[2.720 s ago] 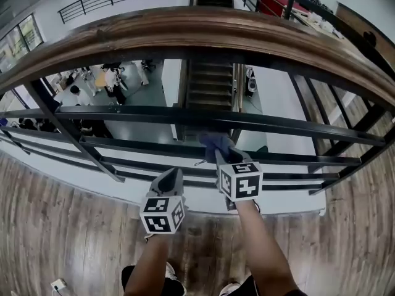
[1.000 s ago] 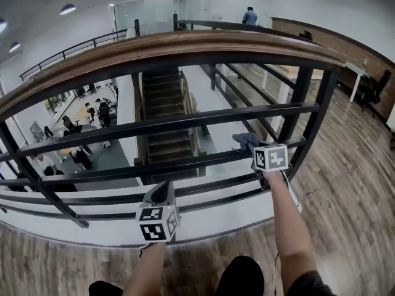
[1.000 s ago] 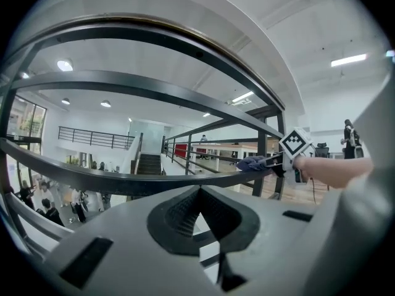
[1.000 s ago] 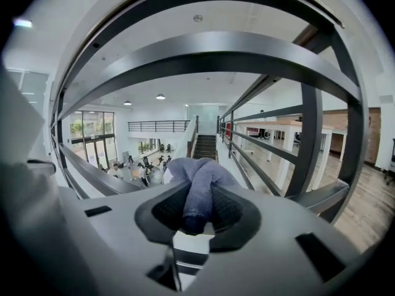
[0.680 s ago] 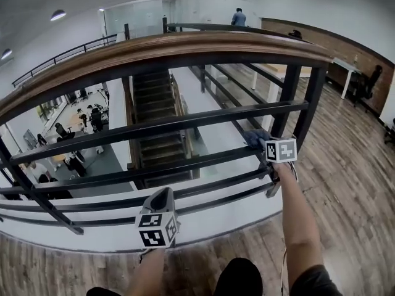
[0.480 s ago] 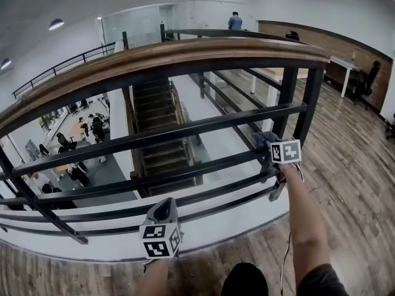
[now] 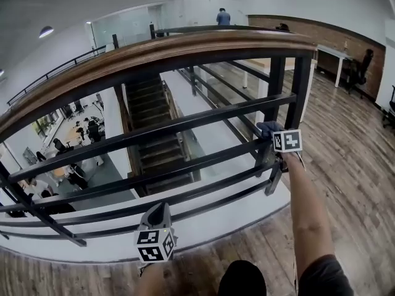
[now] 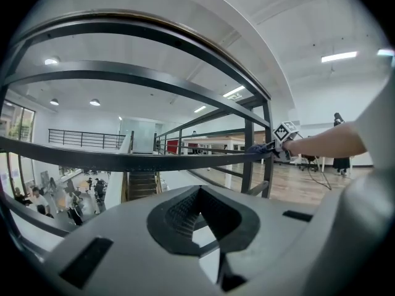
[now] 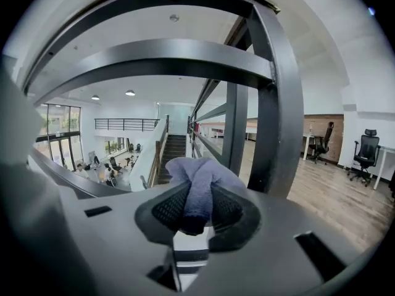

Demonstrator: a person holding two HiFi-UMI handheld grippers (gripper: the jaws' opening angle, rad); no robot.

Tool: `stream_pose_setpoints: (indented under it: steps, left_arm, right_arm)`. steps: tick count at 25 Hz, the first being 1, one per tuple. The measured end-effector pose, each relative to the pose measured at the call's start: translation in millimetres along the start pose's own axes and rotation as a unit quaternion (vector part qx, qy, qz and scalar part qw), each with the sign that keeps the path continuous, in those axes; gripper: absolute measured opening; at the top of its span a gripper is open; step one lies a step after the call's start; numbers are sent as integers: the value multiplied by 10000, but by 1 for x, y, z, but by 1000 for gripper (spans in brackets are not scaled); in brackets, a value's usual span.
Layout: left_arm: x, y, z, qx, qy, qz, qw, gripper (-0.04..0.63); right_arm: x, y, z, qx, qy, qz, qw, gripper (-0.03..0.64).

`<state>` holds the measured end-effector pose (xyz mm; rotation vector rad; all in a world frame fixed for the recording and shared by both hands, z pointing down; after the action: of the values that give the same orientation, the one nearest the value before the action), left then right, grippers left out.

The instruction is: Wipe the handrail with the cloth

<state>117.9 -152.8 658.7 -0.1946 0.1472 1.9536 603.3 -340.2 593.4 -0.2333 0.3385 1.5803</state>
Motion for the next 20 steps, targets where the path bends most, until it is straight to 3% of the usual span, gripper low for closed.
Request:
stream_pose_setpoints:
  steps: [7, 11, 15, 20]
  left_arm:
    - [18, 20, 8, 110, -66, -202, 9997, 2]
    - [32, 42, 6, 76, -89, -428, 9990, 2]
    - [49, 70, 2, 52, -162, -544, 9984, 2]
    - [73, 105, 3, 117, -167, -782, 9967, 2]
  right_arm:
    - [-3, -3, 0, 49, 62, 127, 9999, 80]
    - [11, 9, 0, 104, -529, 25, 9985, 80]
    - [52, 65, -15, 211, -1629, -447, 9854, 78]
    - [108, 164, -10, 410, -2156, -1144, 9689, 80]
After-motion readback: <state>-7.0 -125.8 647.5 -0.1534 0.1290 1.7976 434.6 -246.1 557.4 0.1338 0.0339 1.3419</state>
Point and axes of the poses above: the fingertips, and each gripper's own axes: x backward along the fingers, y to its left, z out of its underside, the point moved 6 cm from there along x, backward along the fingers, and after that the axes turned 2 degrees about -x, right-handed, at the moved point
